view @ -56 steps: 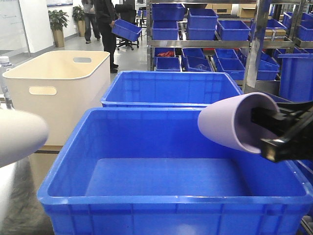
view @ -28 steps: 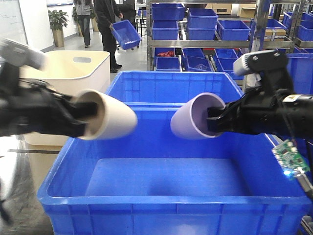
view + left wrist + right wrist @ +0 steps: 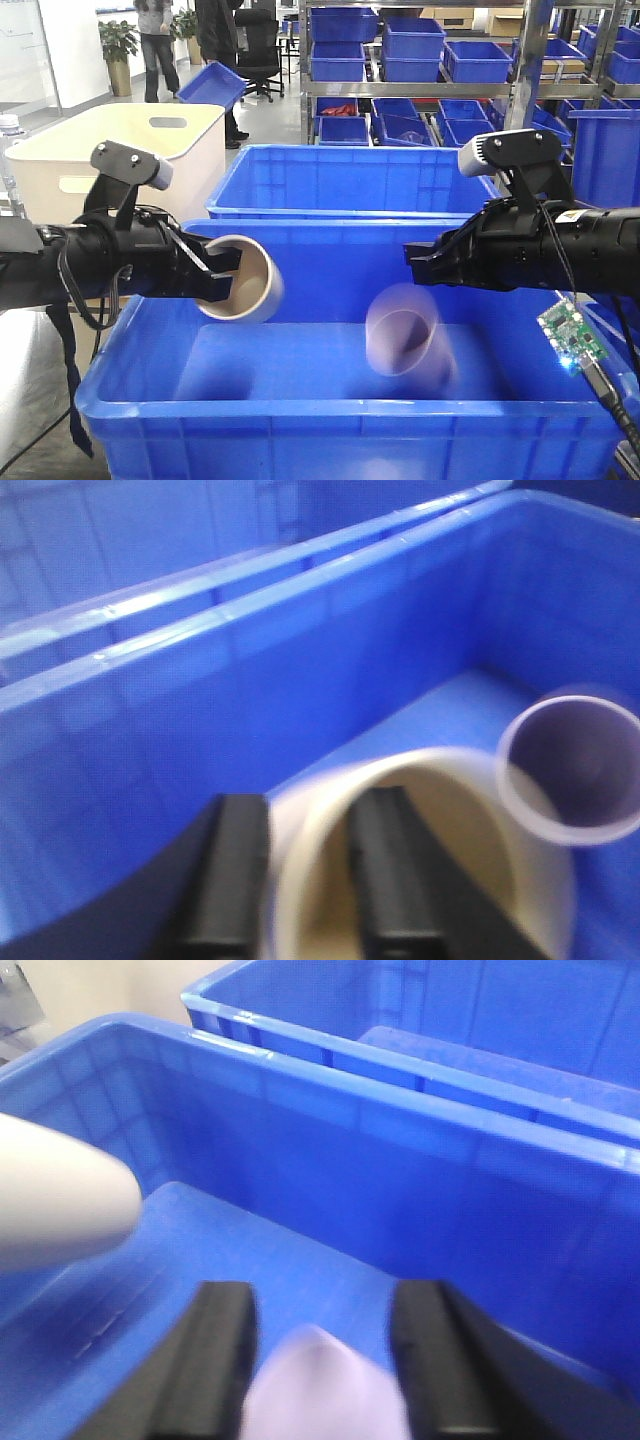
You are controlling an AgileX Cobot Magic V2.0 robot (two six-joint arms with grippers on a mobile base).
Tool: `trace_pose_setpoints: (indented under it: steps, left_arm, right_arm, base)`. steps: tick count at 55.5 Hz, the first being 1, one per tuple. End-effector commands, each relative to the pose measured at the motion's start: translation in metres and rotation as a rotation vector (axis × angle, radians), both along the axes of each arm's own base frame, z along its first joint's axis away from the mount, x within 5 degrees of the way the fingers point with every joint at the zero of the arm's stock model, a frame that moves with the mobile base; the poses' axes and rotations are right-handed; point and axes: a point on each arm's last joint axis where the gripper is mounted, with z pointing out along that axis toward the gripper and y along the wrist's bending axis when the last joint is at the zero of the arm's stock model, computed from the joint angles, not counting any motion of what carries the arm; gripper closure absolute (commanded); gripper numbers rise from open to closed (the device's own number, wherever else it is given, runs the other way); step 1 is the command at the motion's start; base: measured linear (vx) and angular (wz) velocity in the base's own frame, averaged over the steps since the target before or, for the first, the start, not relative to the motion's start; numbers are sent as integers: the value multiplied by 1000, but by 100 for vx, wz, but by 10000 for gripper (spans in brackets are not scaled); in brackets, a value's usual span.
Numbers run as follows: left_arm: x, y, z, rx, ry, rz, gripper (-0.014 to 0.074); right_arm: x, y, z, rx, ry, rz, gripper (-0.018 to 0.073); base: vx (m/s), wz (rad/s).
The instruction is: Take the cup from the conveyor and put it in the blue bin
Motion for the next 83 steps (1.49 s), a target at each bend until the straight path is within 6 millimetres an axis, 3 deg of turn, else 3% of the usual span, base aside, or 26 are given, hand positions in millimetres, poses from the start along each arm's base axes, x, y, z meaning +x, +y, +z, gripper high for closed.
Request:
trace_pose_setpoints:
  steps: [1,7,13,21,26,32,40,46,56,69,83]
  left_arm:
    - [-10,2,32,-70,-87,25,73]
    - [-14,-2,29,-67,-46,-34,4]
    - [-26,-3,39,-73,-48,-76,34]
    - [-61,7,76,-92,-164,-79,185]
    - [-90,15,102,-110,-246,-89,329]
    - [-115,17,111,-108,-262,-144,486]
    - [-142,21,91,-93,-207,-186,607]
    - [-163,28,68,-107,-160,-163,606]
    - [-194,39,51,-114,-177,-136,605]
    - [-217,47,59,-130,-253,-119,603]
    - [-219,50,62,-138,-281,-95,603]
  right_arm:
    - [-6,-5,29,54,-114,-43,48]
    - [-6,-5,30,54,-115,-45,29]
    - [-6,-5,30,54,-115,-45,30]
    - [-6,-5,30,54,-115,-45,30]
    - [-6,-5,30,54,-115,-44,30]
    - [-6,-5,30,55,-116,-45,30]
    - [-6,-5,30,55,-116,-46,30]
    - [-6,-5,30,55,-116,-46,30]
    - [-6,-5,30,55,-116,-46,30]
    - [-6,-5,30,55,-116,-46,30]
    - [-6,-5,30,55,-116,-46,30]
  base:
    - [0,0]
    - [0,0]
    - [0,0]
    - [0,0]
    - [0,0]
    - [0,0]
    - [0,0]
    - [0,0]
    - [0,0]
    - [0,0]
    - [0,0]
